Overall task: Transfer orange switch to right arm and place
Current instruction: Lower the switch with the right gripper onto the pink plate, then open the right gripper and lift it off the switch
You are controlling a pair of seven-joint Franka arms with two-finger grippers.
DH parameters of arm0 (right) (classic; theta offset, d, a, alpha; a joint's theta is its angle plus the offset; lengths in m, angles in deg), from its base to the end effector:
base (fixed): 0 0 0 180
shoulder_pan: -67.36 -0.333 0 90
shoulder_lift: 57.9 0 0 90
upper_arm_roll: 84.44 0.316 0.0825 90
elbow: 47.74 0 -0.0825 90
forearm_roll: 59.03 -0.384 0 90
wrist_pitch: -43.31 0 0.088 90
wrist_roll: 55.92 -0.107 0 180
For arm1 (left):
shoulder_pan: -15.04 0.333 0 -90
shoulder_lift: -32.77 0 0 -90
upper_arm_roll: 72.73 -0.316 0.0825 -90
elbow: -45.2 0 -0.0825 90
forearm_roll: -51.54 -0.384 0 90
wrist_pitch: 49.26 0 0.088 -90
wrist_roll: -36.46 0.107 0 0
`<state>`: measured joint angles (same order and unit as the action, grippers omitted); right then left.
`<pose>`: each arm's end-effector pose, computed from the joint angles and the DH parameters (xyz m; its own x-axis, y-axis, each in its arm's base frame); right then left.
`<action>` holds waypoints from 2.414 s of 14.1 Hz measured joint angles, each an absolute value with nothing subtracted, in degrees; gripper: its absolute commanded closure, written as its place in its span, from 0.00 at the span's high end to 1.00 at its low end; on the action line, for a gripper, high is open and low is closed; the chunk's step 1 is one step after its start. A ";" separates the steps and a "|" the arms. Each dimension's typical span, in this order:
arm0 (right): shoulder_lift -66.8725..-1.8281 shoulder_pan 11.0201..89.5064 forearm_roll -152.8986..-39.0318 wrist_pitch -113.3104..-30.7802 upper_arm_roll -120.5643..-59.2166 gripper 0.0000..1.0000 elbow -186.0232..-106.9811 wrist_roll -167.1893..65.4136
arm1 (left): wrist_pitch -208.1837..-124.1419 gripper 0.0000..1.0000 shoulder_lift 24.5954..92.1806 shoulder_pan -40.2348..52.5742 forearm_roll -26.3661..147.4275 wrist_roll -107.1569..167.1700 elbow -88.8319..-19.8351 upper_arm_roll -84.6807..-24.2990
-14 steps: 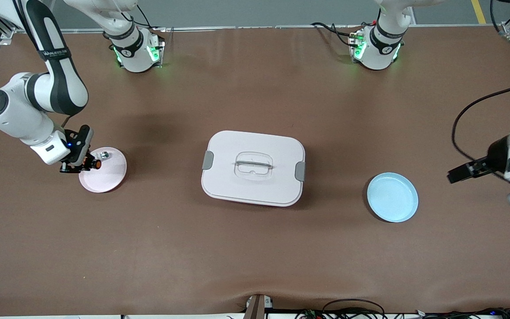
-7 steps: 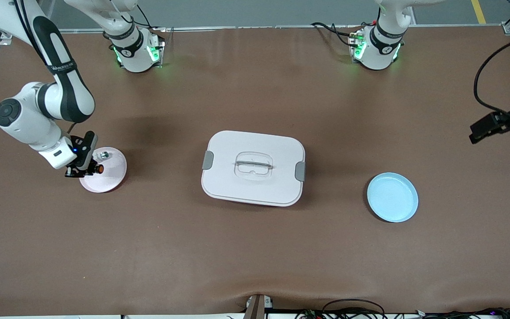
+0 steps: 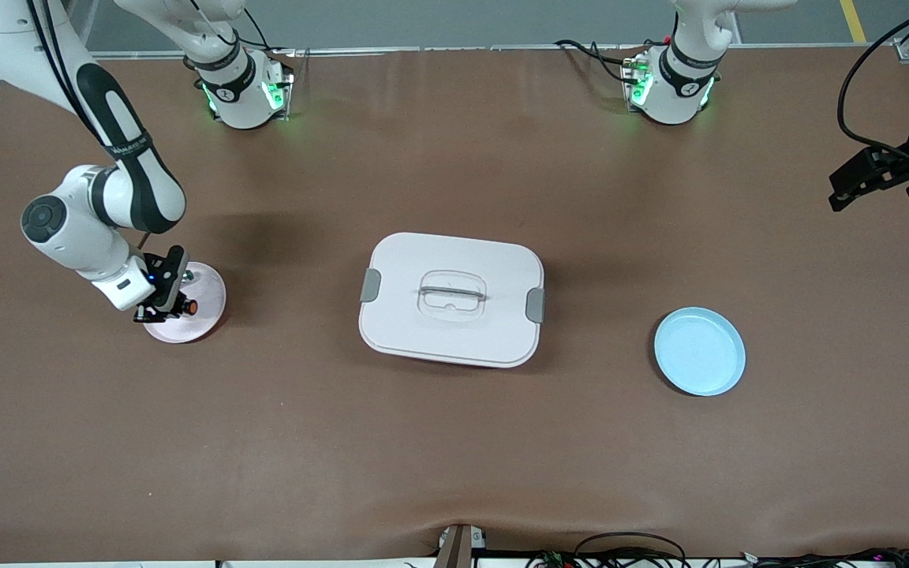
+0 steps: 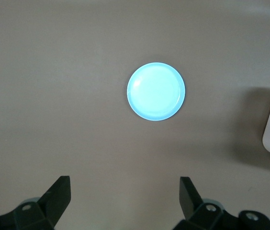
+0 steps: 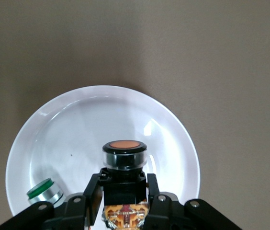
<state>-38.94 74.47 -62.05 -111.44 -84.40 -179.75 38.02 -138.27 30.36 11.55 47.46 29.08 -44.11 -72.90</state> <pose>0.5297 -0.0675 0.2083 0.1007 0.9947 0.0212 0.9925 -0.1019 0.0669 0.5395 -0.0235 0.6519 0.9964 0.0718 0.0457 0.0747 -0.9950 -0.0656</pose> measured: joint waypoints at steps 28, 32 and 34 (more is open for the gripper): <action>-44.95 74.11 -62.01 -74.25 -83.24 1.00 -163.47 17.53 | -138.35 1.00 29.32 10.54 49.58 29.66 -46.11 -72.26; -45.74 74.16 -60.98 -60.52 -83.53 1.00 -154.47 10.38 | -138.38 1.00 29.32 10.54 49.60 29.66 -46.13 -72.04; -46.08 74.17 -59.86 -56.75 -83.56 1.00 -151.89 4.70 | -138.52 1.00 29.32 10.54 49.61 29.66 -46.14 -72.03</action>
